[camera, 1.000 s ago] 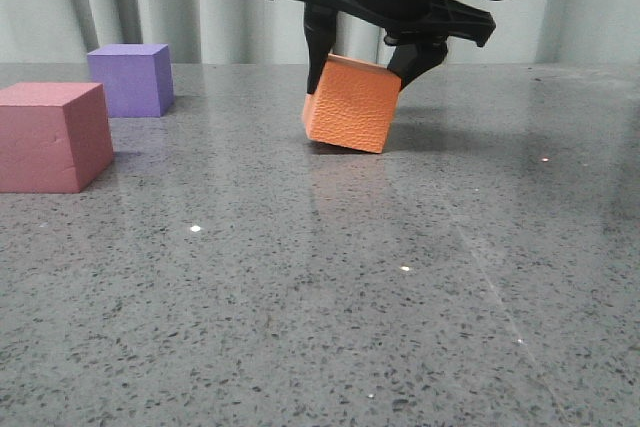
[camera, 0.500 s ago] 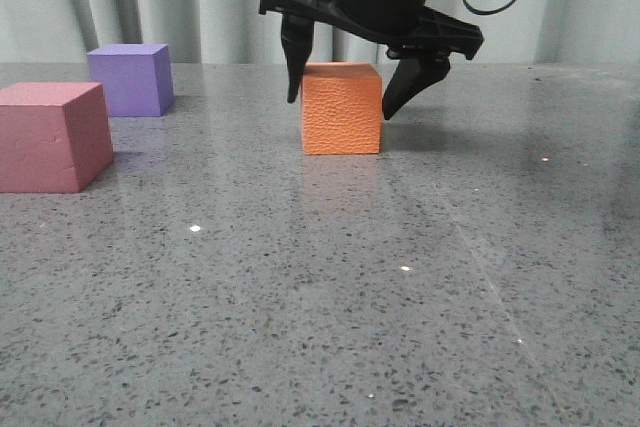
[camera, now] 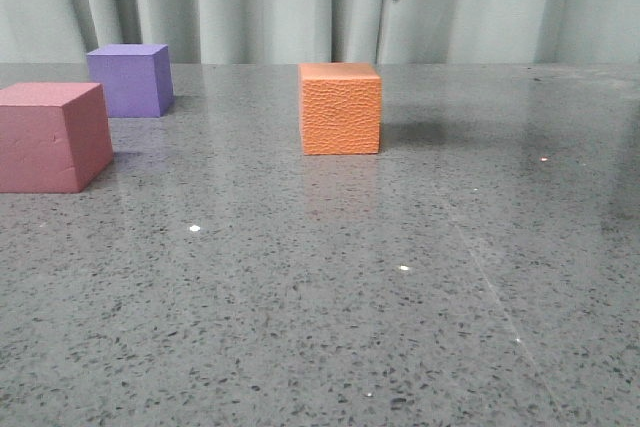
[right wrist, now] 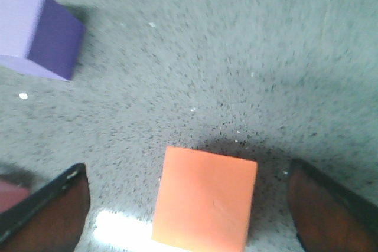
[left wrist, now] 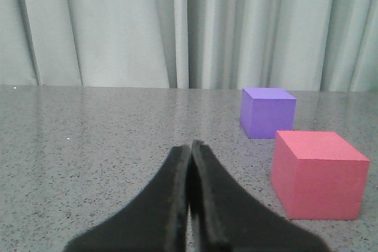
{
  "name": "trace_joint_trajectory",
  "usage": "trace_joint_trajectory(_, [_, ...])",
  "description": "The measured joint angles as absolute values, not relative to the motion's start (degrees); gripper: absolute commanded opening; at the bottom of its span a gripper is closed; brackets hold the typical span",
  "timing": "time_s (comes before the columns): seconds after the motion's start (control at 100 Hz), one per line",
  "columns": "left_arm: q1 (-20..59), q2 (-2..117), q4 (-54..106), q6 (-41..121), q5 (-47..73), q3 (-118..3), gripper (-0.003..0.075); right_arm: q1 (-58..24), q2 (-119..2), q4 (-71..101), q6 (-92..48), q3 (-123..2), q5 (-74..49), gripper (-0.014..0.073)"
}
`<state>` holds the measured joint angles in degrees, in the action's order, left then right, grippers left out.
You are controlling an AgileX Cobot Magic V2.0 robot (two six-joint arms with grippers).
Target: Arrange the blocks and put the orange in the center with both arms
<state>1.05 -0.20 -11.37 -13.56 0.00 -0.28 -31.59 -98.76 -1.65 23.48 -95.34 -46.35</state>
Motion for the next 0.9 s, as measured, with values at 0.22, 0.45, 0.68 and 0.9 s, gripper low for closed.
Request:
trace_joint_trajectory(0.22, [1.1,-0.2,-11.4,-13.6,0.0,-0.3,-0.0013,-31.6,-87.4,-7.5,20.7,-90.4,-46.9,0.0537])
trace_joint_trajectory(0.45, [1.1,-0.2,-11.4,-13.6,0.0,-0.3,-0.0013,-31.6,-73.6,-14.5,20.7,-78.8,-47.3,0.0051])
trace_joint_trajectory(0.68, [1.1,-0.2,-11.4,-13.6,0.0,-0.3,-0.0013,-31.6,-60.4,-16.9,20.7,-66.8,-47.7,-0.0067])
trace_joint_trajectory(0.9, [1.1,-0.2,-11.4,-13.6,0.0,-0.3,-0.0013,-31.6,-51.1,-17.0,20.7,-60.6,-48.3,-0.0067])
